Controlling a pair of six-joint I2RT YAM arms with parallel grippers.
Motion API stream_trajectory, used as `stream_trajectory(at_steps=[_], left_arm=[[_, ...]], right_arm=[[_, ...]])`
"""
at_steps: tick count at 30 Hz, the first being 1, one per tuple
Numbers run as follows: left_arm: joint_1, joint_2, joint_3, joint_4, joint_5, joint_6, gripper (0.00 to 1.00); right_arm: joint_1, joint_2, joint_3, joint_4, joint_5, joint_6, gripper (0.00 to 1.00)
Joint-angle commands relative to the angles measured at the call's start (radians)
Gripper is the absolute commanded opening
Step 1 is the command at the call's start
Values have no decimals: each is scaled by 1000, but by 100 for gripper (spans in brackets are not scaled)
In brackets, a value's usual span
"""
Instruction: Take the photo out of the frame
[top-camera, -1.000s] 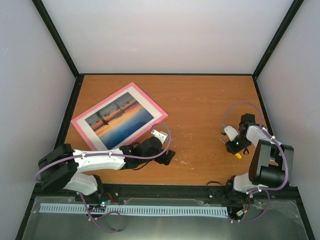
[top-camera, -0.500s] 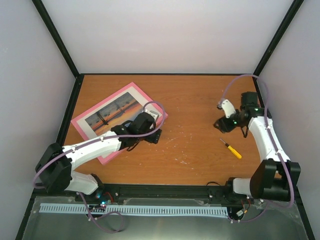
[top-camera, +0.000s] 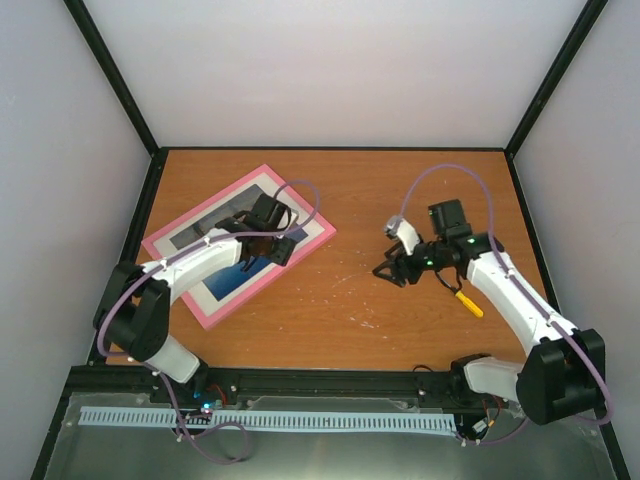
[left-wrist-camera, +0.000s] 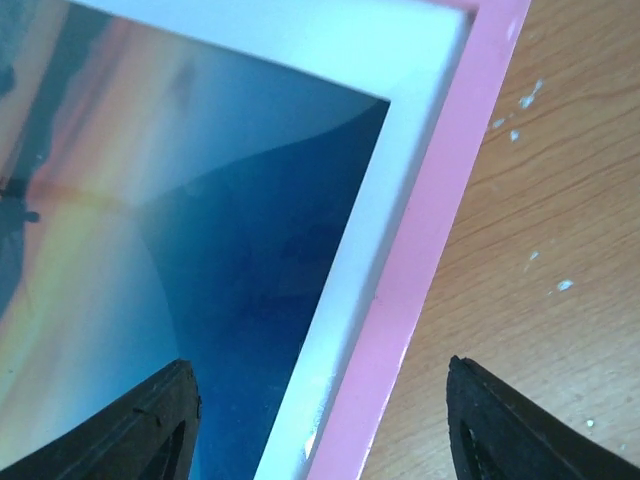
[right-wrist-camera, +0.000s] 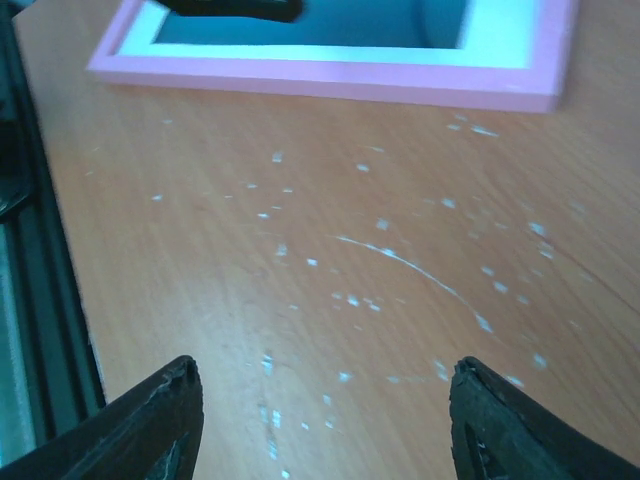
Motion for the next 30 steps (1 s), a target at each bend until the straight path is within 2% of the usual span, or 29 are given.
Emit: stream_trajectory(at_steps=[1,5,13,18,24,30], left_arm=[[20,64,44,-48,121,74,67],[19,110,25,-33,191,93,67],[19,163,0,14,63,59,65],[19,184,-30,48,68,70,59],[18,166,-34,50,34,62,57],[-2,197,-30,63,46,74,44]], right_arm=[[177,13,27,54,119,4,66],[277,39,25,80,230,11,65],[297,138,37,80,240,18,64],[296,67,-8,103,283,23,65],[275,13,-21,125,313,32,66],[244,-2,-37,130,296,43,66]])
